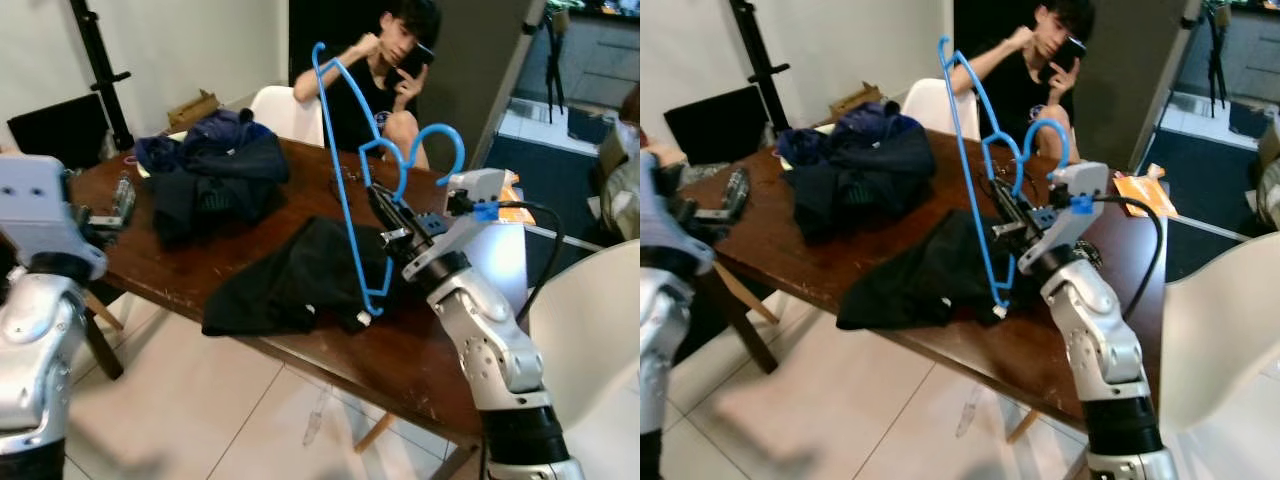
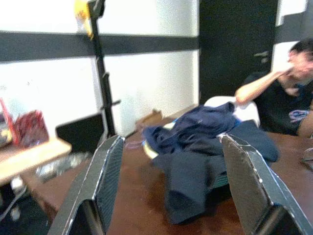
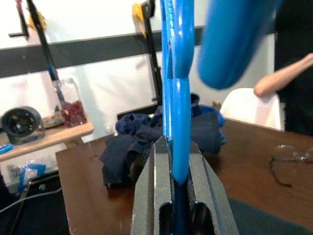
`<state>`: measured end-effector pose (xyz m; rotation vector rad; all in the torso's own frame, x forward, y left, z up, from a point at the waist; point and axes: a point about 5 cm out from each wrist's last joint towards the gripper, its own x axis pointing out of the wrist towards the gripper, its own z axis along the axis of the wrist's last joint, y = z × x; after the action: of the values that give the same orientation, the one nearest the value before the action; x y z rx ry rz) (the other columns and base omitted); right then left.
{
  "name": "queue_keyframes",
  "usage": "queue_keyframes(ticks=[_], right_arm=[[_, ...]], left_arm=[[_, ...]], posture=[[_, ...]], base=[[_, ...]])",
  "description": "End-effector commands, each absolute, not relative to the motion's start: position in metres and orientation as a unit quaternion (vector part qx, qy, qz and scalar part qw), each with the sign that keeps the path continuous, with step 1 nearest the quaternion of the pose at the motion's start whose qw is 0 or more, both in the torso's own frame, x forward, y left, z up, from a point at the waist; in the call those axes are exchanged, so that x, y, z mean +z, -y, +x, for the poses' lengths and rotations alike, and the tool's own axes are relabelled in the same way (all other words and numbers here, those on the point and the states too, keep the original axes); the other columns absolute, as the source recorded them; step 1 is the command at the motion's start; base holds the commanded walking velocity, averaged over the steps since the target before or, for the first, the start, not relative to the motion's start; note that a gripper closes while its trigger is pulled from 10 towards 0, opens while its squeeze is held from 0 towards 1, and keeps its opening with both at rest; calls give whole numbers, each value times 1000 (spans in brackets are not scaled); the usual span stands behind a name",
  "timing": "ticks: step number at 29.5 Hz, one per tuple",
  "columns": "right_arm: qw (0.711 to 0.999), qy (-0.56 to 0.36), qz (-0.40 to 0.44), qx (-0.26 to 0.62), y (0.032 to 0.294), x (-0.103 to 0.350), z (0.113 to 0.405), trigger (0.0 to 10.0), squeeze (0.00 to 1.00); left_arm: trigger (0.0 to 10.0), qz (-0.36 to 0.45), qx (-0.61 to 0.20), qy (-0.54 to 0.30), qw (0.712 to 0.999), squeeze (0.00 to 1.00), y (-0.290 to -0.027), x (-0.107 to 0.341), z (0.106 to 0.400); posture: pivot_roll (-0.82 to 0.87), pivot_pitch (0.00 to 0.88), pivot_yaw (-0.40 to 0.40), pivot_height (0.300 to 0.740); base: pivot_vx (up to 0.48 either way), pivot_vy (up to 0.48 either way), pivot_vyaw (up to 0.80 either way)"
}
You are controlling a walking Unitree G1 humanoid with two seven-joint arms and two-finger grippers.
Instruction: Hang hanger
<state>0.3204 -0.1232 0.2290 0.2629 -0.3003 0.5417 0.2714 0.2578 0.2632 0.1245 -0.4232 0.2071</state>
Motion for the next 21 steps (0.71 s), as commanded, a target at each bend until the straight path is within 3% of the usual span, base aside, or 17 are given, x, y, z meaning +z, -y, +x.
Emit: queue_keyframes(ticks=[1, 16, 21], right_arm=[[945, 146, 134, 260, 127, 231, 321, 10000, 0], [942, 148, 136, 269, 126, 236, 318, 10000, 0], [940, 150, 124, 280, 124, 236, 316, 10000, 0]], left_arm=[[10000, 64, 96, 207, 971, 0, -254, 265, 273], [10000, 59, 115, 198, 972, 0, -260, 265, 274], [10000, 54, 121, 193, 972, 0, -263, 262, 273]], posture=[[132, 0, -43, 740], [133, 0, -44, 740], [134, 0, -45, 740]], base=[[364, 0, 0], [382, 0, 0], [405, 0, 800]])
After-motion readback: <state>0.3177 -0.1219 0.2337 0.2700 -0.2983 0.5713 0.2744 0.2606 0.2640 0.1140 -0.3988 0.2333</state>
